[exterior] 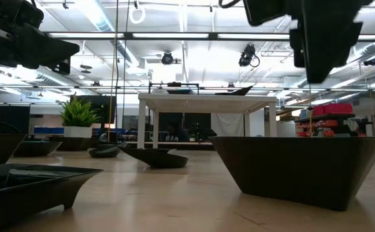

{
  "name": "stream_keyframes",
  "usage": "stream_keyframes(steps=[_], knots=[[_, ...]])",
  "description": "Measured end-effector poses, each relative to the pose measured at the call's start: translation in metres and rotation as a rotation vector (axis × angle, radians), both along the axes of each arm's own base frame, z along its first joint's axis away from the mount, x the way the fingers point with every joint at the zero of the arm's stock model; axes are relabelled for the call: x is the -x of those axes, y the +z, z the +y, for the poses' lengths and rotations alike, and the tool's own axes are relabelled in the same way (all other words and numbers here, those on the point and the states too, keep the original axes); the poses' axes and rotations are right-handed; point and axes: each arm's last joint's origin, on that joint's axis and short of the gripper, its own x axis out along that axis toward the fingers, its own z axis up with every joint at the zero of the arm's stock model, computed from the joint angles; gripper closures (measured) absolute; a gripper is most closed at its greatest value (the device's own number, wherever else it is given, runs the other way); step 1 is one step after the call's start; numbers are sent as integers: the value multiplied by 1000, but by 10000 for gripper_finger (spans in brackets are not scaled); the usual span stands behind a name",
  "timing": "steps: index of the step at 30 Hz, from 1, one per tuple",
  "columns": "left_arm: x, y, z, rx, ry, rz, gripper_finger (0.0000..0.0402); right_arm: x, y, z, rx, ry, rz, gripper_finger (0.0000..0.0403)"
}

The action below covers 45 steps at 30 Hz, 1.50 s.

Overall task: Pick & Place Mini shaped plates
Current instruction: Stack the distorted square plate on top of the distorted square plate on the shelf

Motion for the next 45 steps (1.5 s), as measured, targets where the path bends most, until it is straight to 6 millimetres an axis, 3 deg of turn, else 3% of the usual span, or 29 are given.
stream_keyframes(steps=[12,45], knots=[[0,0,0,0,0,0,399,-9,-35,3,97,38,56,300],[0,0,0,0,0,0,399,-17,-47,6,89,51,21,304]])
